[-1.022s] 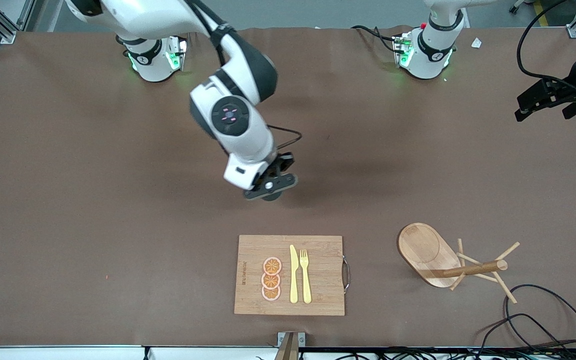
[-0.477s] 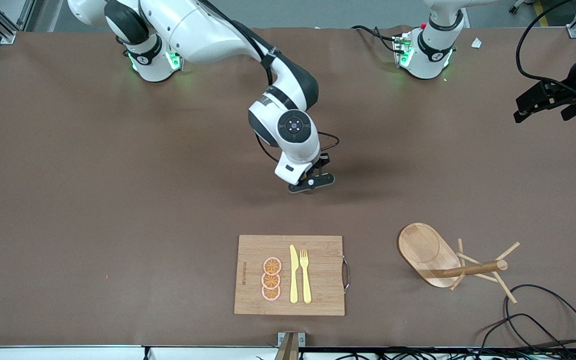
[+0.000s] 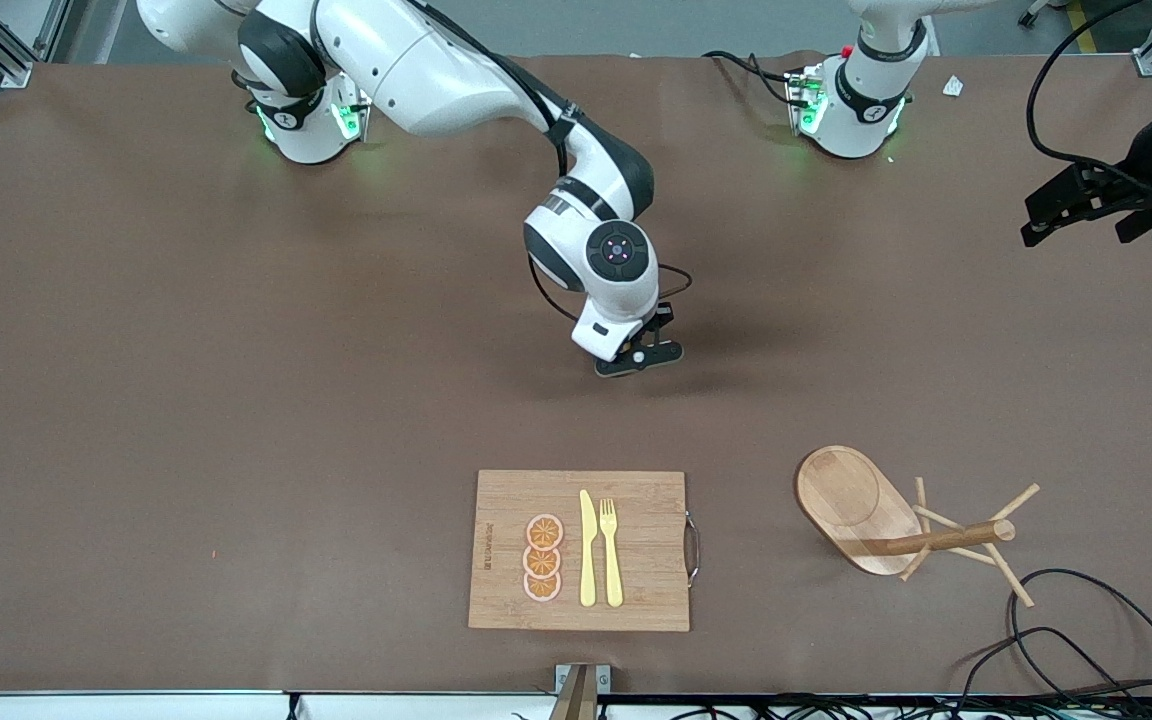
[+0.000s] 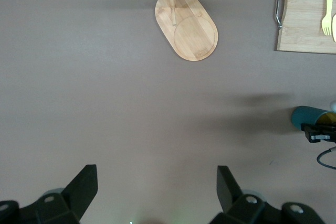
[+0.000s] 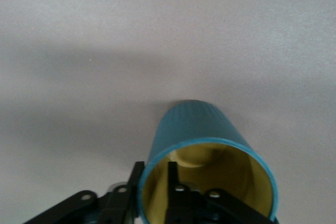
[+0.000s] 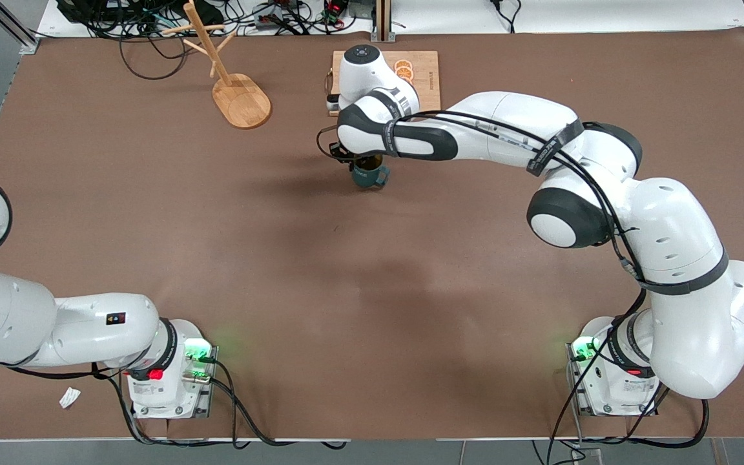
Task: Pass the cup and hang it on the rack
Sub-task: 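Lift the teal mug with the right gripper toward the table middle, then set the mug down with the right gripper while the left gripper approaches, then lower the left gripper onto the mug handle and close it, then lift the mug by its handle with the left gripper toward the rack, then hook the mug handle onto a rack peg with the left gripper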
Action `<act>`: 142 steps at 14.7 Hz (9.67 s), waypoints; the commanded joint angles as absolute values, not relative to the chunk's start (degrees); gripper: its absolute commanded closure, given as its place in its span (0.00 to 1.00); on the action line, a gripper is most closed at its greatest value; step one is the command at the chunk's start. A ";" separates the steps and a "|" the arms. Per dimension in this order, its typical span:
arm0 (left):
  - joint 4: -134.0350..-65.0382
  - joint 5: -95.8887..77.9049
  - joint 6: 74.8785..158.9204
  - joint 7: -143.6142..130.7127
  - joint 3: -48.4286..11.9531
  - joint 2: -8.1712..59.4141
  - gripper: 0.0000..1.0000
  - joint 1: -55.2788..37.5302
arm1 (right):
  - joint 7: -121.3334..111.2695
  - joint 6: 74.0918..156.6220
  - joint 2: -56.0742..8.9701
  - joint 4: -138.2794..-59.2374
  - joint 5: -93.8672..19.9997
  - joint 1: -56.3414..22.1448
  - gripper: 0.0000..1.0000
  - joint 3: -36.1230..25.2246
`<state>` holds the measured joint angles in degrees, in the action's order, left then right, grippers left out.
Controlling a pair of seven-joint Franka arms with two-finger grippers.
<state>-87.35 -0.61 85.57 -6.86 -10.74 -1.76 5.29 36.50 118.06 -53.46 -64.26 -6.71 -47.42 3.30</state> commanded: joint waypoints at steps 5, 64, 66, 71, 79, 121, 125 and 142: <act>-87.36 0.61 86.39 -19.75 -17.56 0.44 0.00 4.48 | 39.90 115.31 -48.70 -62.58 -6.59 -45.36 0.00 0.27; -85.17 73.30 97.21 -137.72 -19.86 53.79 0.59 -52.12 | 1.85 89.30 1.76 -88.51 -1.32 2.02 0.00 -0.88; -84.90 73.30 97.47 -137.37 -19.86 53.96 0.71 -51.95 | 1.85 89.30 1.76 -88.51 -1.32 2.02 0.00 -0.88; -84.82 73.39 97.91 -136.67 -19.86 53.18 0.99 -51.07 | 1.85 89.21 1.76 -88.51 -1.41 2.02 0.00 -0.88; -77.96 59.08 97.91 -123.68 -20.74 45.89 1.00 -45.01 | 1.85 88.59 1.85 -88.51 -1.67 2.11 0.00 -0.88; -75.94 -35.60 111.71 -57.84 -20.30 31.37 1.00 12.30 | 0.09 88.24 1.85 -88.51 -1.67 2.29 0.00 -1.05; -76.03 -36.55 111.71 -56.08 -20.30 32.52 1.00 14.50 | 0.09 88.33 1.85 -88.51 -1.67 2.29 0.00 -1.05; -76.11 -45.00 111.53 -53.26 -20.39 37.00 1.00 20.92 | 0.09 88.33 1.85 -88.51 -1.67 2.29 0.00 -1.05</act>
<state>-75.81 -43.23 111.54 -54.97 -19.86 36.63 19.69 0.68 88.70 0.87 -88.10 -1.61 1.55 -1.52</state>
